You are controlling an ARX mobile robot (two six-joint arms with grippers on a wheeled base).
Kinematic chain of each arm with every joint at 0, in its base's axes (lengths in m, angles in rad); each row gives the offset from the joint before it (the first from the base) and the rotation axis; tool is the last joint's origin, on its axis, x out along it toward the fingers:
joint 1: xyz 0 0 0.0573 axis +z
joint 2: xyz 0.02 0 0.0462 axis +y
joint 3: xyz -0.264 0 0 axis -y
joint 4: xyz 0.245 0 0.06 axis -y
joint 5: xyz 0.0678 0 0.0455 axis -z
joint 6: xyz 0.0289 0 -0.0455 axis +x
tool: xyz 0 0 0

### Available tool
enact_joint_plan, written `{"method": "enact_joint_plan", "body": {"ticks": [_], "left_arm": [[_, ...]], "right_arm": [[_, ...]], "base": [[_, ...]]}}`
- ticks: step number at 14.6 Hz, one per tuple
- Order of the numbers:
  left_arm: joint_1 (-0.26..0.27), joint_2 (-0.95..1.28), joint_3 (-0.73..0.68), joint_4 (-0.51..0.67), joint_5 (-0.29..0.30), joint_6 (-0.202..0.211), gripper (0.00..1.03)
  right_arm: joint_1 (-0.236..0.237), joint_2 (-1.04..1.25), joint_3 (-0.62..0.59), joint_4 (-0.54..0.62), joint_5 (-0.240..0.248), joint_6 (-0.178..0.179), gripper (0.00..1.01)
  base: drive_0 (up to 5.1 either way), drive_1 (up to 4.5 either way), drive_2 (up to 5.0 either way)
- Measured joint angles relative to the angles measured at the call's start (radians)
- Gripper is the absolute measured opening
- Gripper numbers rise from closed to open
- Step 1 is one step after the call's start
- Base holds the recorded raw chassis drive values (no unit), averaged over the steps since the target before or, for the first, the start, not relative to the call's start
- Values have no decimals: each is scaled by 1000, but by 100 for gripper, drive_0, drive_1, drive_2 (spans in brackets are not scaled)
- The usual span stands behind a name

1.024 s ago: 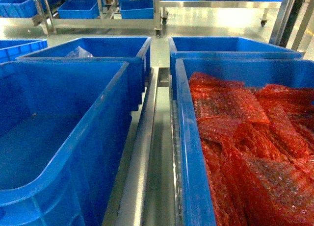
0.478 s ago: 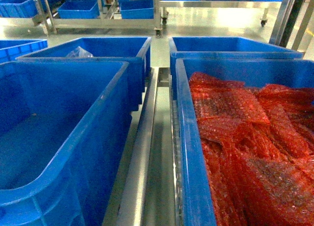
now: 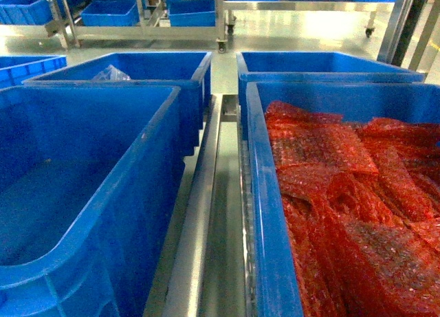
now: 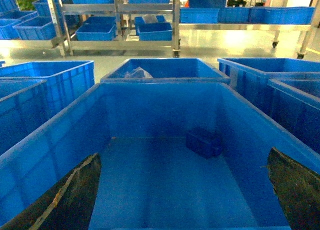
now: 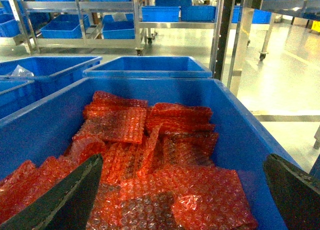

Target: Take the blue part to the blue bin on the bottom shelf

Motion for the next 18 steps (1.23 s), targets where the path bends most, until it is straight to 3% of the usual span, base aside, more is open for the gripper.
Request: {"method": "enact_joint_plan", "body": {"ticks": [18], "left_arm": [[0,0,0,0,0,0,98]], "right_arm": [[0,0,0,0,0,0,98]], "base": [[0,0,0]]}}
